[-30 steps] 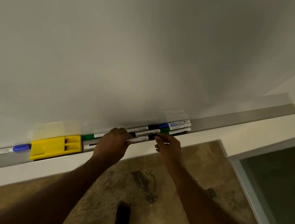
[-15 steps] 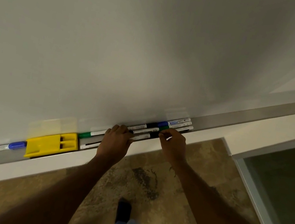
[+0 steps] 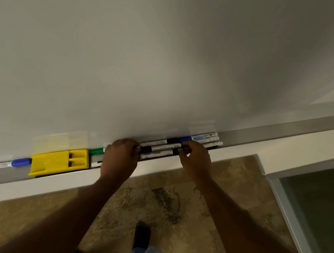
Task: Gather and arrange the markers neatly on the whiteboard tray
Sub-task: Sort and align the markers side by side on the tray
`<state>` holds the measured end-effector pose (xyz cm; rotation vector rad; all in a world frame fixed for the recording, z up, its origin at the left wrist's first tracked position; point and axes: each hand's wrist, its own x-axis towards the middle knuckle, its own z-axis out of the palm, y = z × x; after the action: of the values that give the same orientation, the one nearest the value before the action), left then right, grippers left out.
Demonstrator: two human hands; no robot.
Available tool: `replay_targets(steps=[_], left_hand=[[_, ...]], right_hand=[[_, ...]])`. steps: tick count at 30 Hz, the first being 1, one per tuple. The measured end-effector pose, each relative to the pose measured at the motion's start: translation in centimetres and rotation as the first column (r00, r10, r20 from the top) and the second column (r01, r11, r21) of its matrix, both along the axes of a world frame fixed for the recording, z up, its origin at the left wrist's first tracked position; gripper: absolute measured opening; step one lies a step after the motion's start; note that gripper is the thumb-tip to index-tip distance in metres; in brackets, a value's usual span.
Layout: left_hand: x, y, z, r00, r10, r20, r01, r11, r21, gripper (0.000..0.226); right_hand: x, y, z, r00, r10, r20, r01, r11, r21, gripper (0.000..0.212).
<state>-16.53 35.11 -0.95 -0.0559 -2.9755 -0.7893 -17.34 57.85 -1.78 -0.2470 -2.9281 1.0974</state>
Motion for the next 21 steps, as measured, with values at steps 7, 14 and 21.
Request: replay_targets(steps=[7, 14, 21], left_hand=[[0.4, 0.7, 0.7, 0.991, 0.114, 0.064, -0.115, 0.993, 0.006, 0.013], [0.8, 1.3, 0.6, 0.969, 0.186, 0.166, -0.215, 0.959, 0.182, 0.015], [0.5, 2.6, 1.4, 0.919, 0.323, 0.224, -0.393, 0.784, 0.482, 0.025]], right_hand=[[-0.2, -0.4, 0.0, 0.989, 0.143, 0.036, -0.147, 0.971, 0.188, 0.029], [-0.6, -0.6, 0.3, 0.985, 0.164, 0.044, -0.17, 0.961, 0.216, 0.025], [-0.5, -0.5, 0.3, 0.984, 0.174, 0.04, -0.179, 0.962, 0.206, 0.022]])
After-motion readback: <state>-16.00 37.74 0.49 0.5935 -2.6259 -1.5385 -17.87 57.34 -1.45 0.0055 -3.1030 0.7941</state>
